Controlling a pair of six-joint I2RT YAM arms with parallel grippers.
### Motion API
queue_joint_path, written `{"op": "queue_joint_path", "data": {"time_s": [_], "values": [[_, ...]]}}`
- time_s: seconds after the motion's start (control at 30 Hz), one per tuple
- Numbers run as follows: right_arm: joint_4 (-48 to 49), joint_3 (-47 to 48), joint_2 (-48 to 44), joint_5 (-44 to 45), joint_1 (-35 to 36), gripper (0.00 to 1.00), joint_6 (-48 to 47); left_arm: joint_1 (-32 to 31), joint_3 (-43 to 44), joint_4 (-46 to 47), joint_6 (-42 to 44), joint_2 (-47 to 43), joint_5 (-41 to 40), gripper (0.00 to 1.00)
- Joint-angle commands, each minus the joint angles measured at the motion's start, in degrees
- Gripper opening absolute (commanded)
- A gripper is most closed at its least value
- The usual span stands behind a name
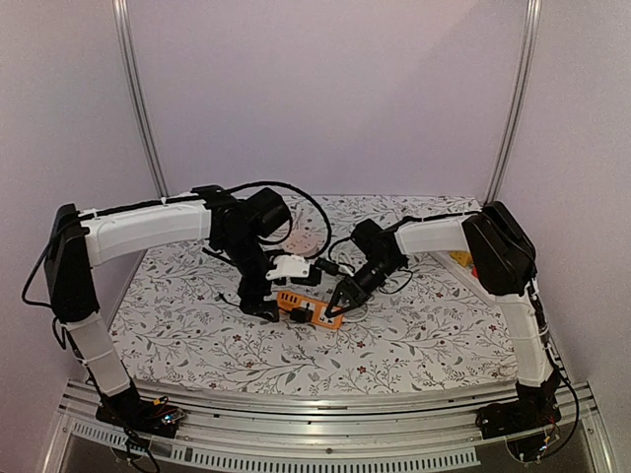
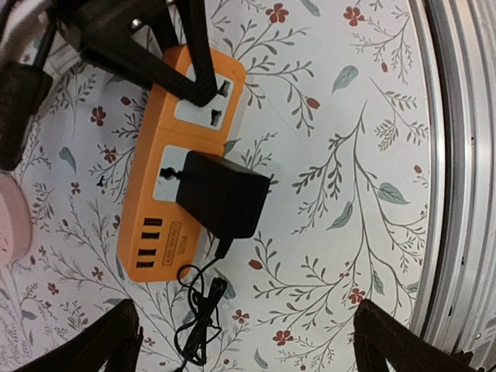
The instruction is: Insert the plug
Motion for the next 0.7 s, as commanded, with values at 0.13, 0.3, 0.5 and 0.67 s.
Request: {"op": "queue_joint_path", "data": {"time_s": [0.13,0.3,0.5,0.67], "values": [[-2.7,-0.1,6.2,2.2,0.0,0.24,10.8,-3.4,3.9,8.3,7.7,8.8,-2.2,0.92],[-2.8,0.0,7.0,2.2,-0.9,0.24,13.4,-3.5,3.9,9.2,10.0,10.4,-0.9,0.83],[-2.8,0.8,8.0,1.1,-0.9,0.25,13.2,-2.7,4.8,7.1,11.2,11.2,-1.0,0.86],[-3.1,1.4,9.2,-0.7,-1.4,0.23,13.6,1.9,5.1,3.8,15.2,8.9,2.5,0.92]]}}
